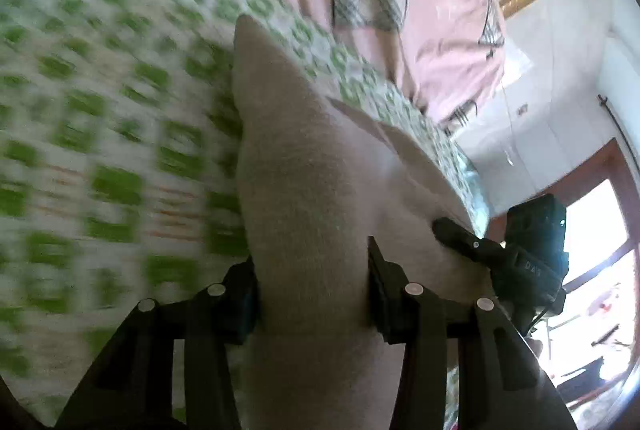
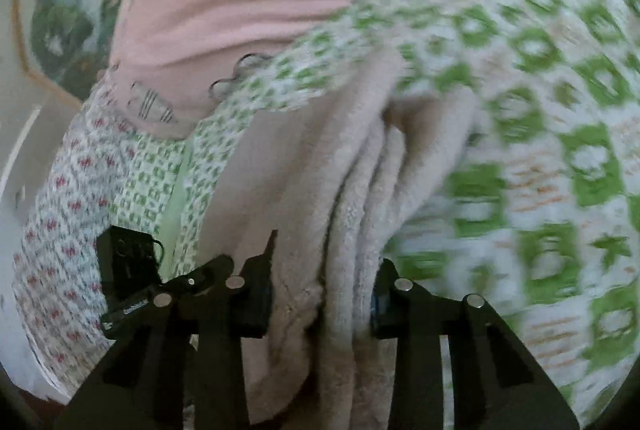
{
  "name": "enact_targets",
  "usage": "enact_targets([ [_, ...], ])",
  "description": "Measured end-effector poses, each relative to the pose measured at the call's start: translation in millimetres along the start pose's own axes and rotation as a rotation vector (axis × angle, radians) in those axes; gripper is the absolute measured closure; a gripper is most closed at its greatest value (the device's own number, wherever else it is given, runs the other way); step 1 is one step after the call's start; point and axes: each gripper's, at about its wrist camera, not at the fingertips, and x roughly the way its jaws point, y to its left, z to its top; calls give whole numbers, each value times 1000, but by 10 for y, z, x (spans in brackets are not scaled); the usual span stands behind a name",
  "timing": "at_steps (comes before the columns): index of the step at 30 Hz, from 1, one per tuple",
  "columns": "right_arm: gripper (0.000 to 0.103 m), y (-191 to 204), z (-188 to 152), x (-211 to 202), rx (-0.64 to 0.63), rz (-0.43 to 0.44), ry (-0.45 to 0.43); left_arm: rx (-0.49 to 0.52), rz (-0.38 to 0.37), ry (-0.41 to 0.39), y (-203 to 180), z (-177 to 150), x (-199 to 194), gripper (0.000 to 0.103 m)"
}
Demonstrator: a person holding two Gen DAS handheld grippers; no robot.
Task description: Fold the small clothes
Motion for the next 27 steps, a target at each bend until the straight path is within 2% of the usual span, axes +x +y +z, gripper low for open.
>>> enact_targets([
  [5, 68, 457, -82, 444, -63, 119, 36, 23, 89, -96, 260, 46, -748, 58],
  [11, 68, 784, -238, 927, -88, 189, 93, -8, 153, -124, 651, -33, -1162, 58],
  [16, 67, 738, -377, 1146, -89, 127, 147, -25, 192, -75, 921, -146, -992, 56],
  [18, 65, 699, -432, 1186, -95, 88, 160, -12, 195, -84, 938, -192, -983, 53],
  [21, 61, 644, -447, 1156, -84, 74, 156, -6, 205, -80, 890, -200, -964, 47],
  [27, 56, 693, -445, 944, -95, 0, 135, 16, 242, -108, 766, -373, -1261, 45],
])
